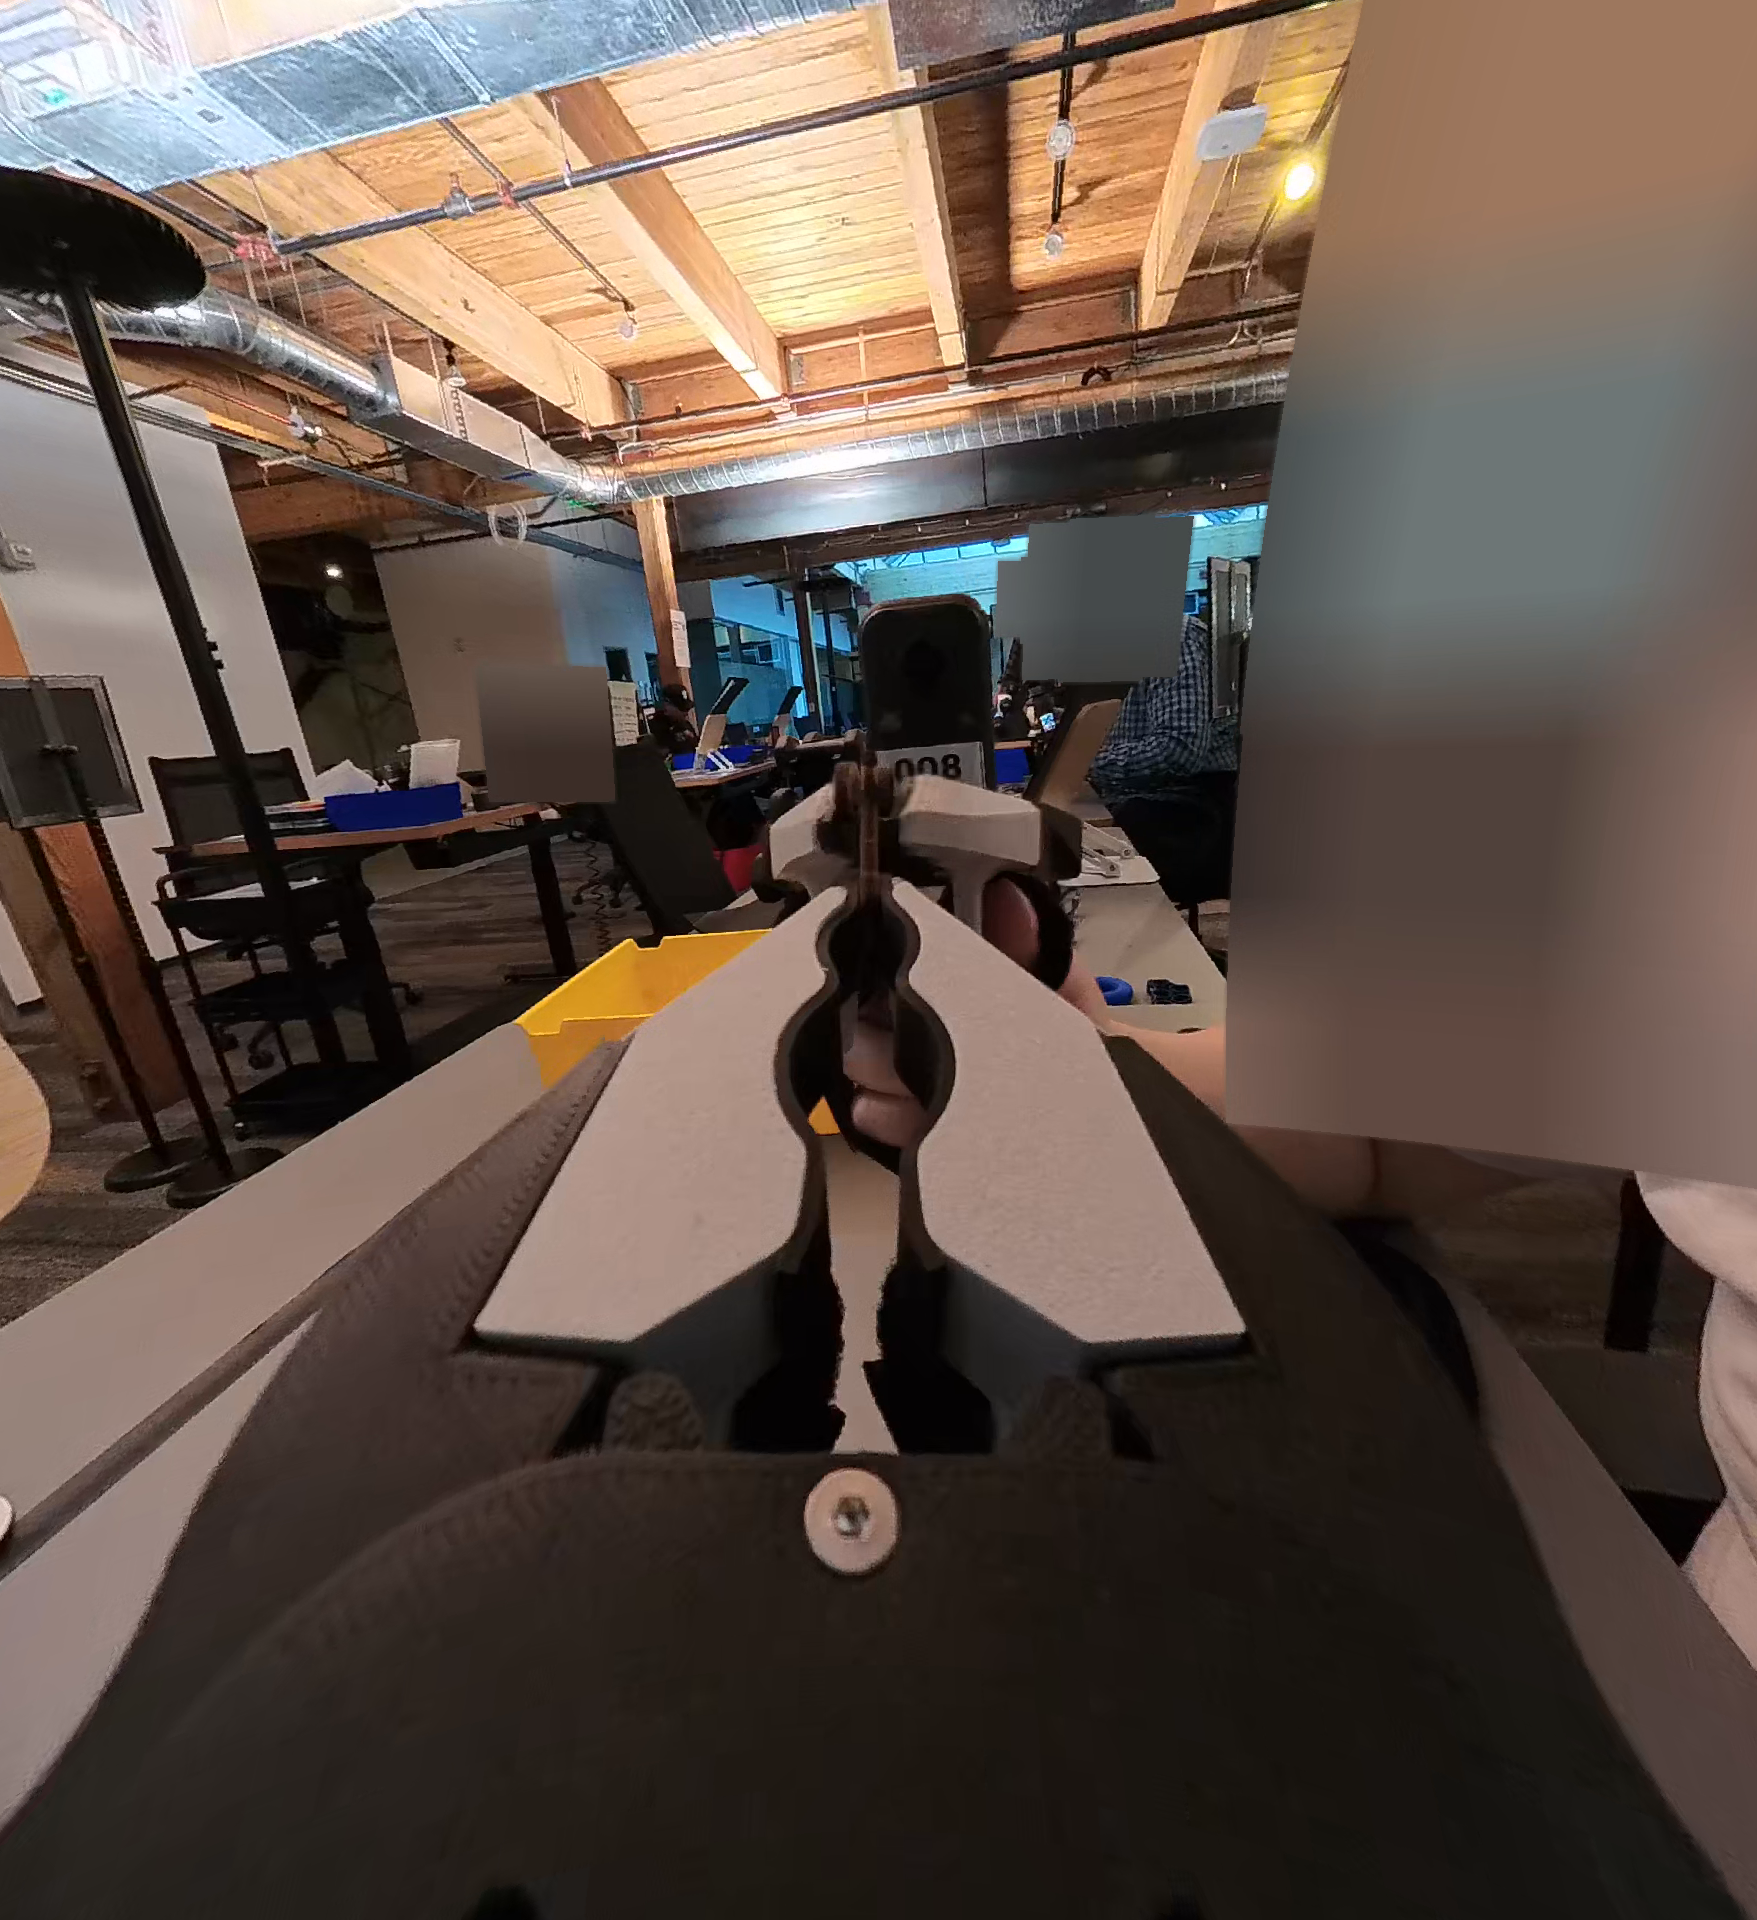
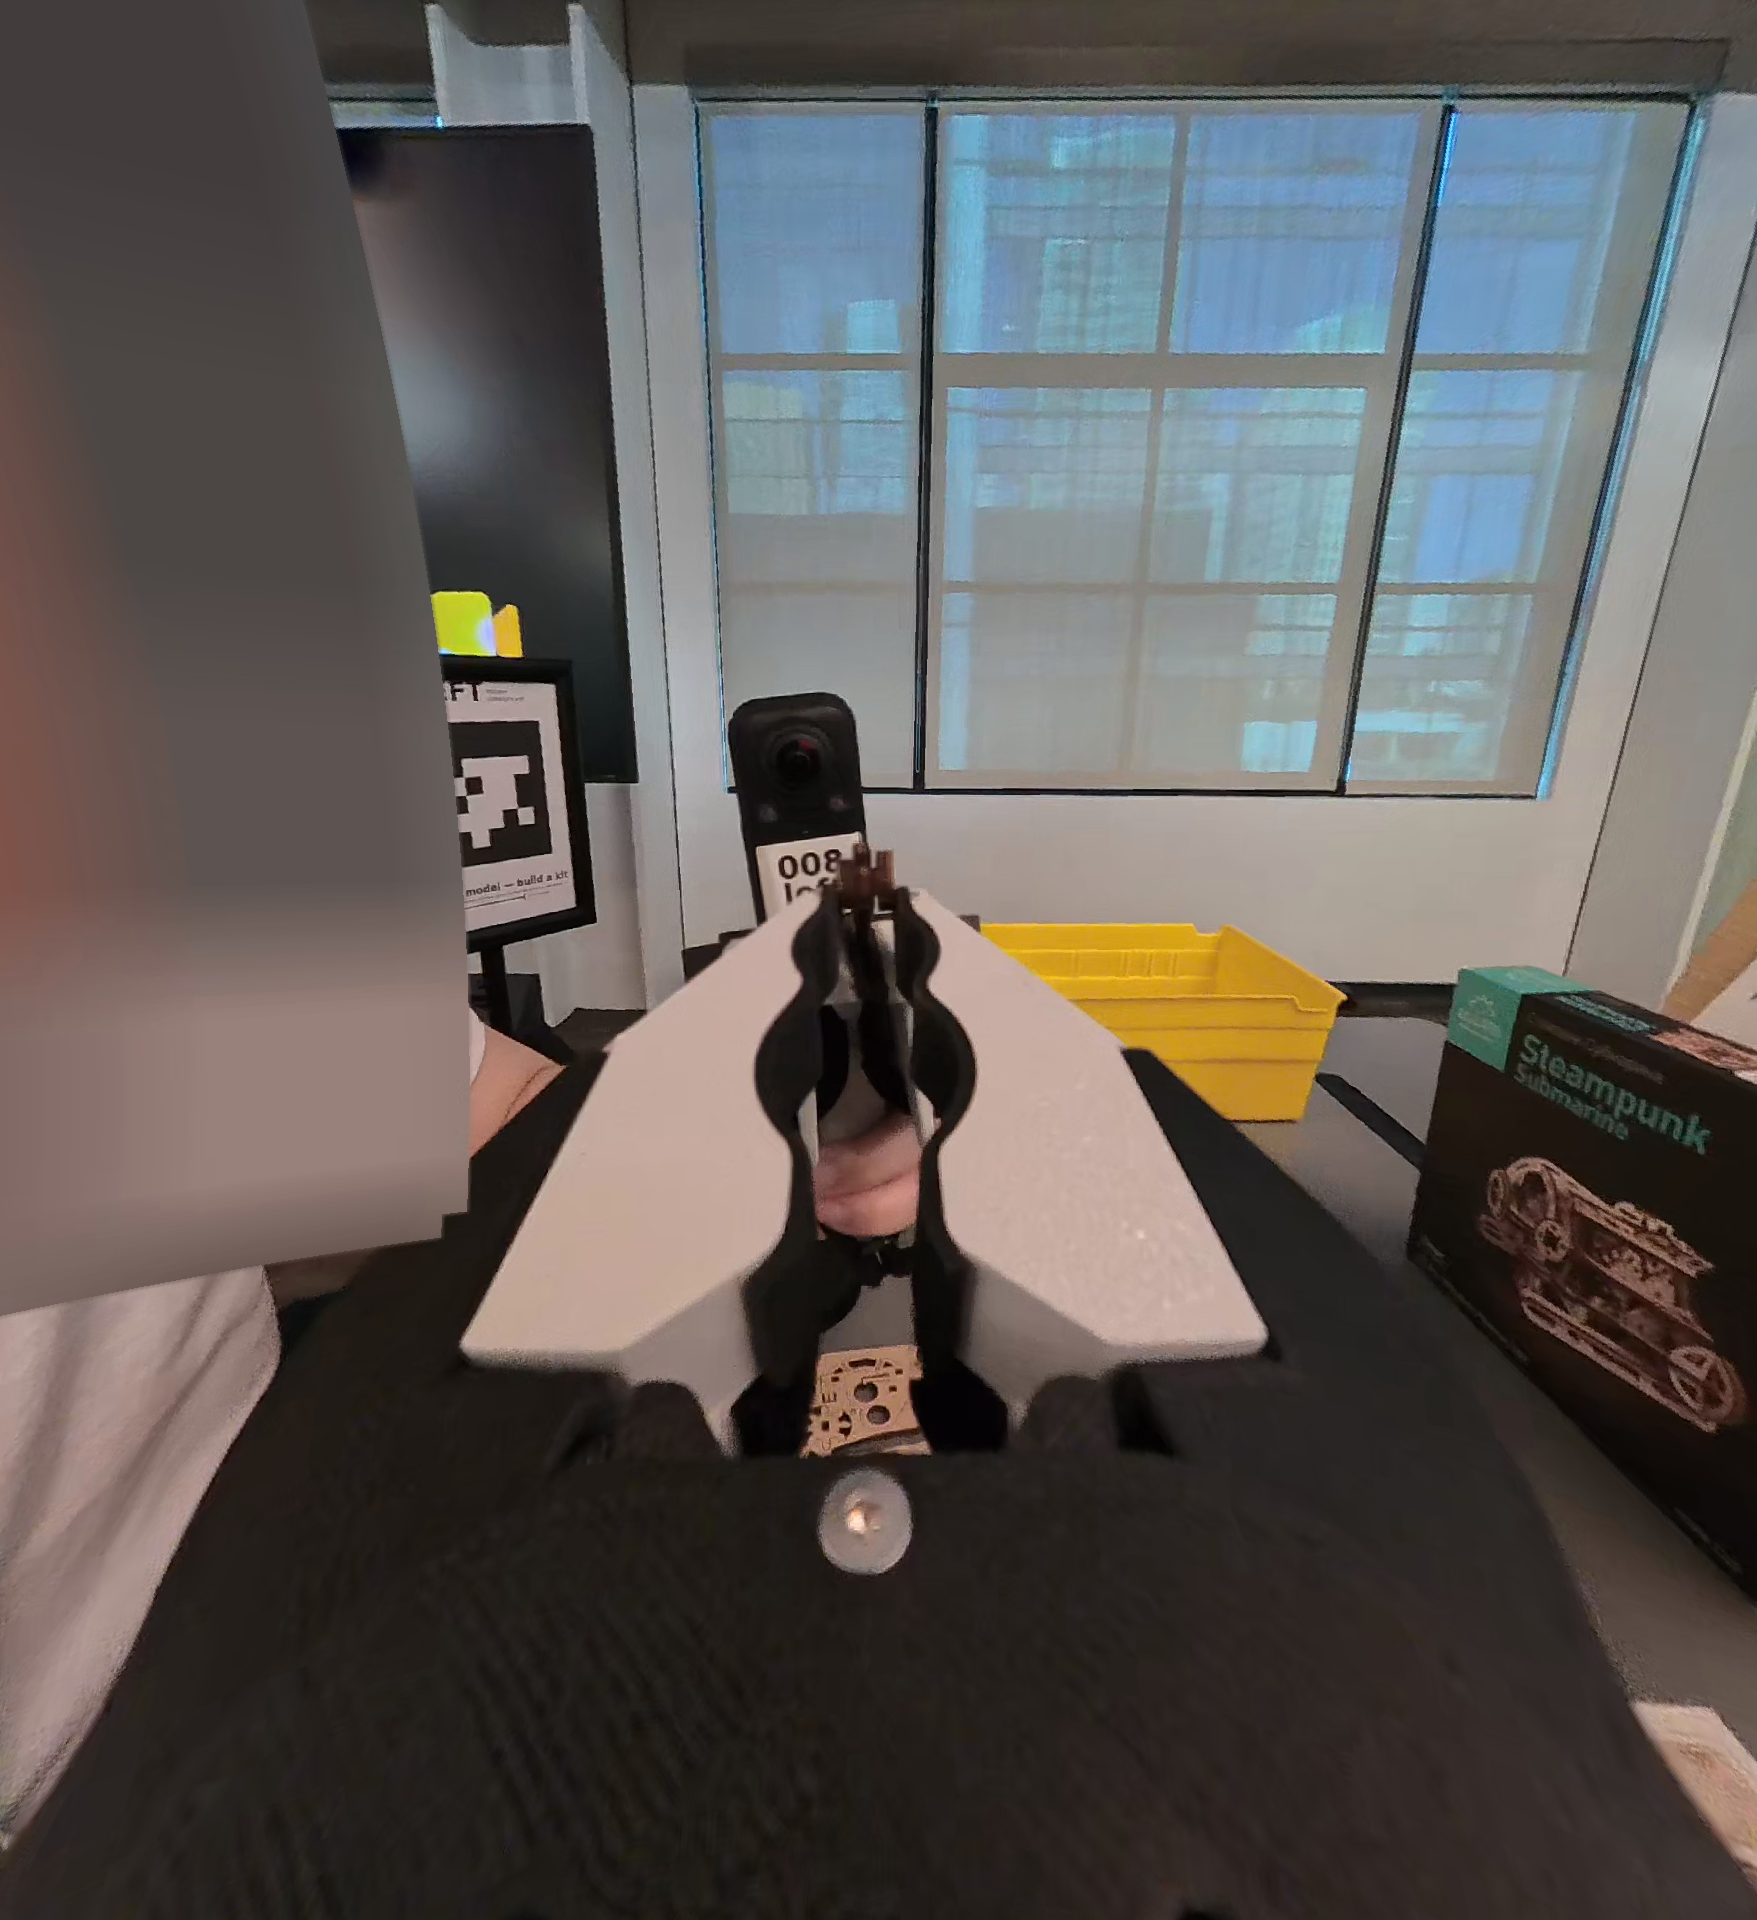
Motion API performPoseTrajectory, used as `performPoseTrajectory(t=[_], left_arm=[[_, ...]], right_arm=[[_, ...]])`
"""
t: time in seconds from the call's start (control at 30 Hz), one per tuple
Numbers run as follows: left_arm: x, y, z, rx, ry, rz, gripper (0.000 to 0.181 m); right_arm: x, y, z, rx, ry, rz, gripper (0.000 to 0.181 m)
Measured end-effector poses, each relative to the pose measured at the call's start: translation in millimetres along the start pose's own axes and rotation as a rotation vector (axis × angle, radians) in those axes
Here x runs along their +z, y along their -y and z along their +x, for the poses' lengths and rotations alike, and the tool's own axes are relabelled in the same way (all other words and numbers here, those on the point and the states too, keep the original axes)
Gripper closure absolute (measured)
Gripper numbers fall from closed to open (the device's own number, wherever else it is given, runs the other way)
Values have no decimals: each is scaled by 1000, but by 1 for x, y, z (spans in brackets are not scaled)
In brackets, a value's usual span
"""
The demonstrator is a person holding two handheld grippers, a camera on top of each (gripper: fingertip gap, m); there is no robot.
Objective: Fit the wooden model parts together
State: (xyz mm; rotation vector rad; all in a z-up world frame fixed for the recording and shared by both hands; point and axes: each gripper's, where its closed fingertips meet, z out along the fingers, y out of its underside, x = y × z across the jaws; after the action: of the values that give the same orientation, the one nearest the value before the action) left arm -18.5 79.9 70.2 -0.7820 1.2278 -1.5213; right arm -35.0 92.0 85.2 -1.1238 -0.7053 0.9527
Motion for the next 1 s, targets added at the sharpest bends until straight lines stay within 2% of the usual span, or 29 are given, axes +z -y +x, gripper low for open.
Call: performPoseTrajectory(t=[0.03, 0.2, 0.6, 0.77, 0.83, 0.87, 0.93, 1.0], left_arm=[[0, -1, 0, -2, -2, -4, 181], [2, -4, 3, -35, -13, -2, 181], [5, -4, 5, -106, -19, 15, 181], [5, -4, 3, -108, -6, 14, 181], [2, -5, -1, -108, 3, 6, 181], [2, -6, -2, -103, -7, -4, 181], [0, -4, -4, -93, 1, 3, 181], [-1, -4, -3, -60, -7, -8, 181]], right_arm=[[0, -1, 0, 14, 9, -4, 174], [-4, -3, -1, -59, -8, -47, 176], [-5, -3, -2, -97, -26, -28, 176], [-5, -3, 1, -79, -29, -32, 175], [-3, -5, 3, 8, 8, -49, 175], [-3, -5, 2, 22, 32, -71, 174], [-6, 0, -1, 3, 68, -73, 159], [-8, 1, -1, -18, 59, -106, 162]])
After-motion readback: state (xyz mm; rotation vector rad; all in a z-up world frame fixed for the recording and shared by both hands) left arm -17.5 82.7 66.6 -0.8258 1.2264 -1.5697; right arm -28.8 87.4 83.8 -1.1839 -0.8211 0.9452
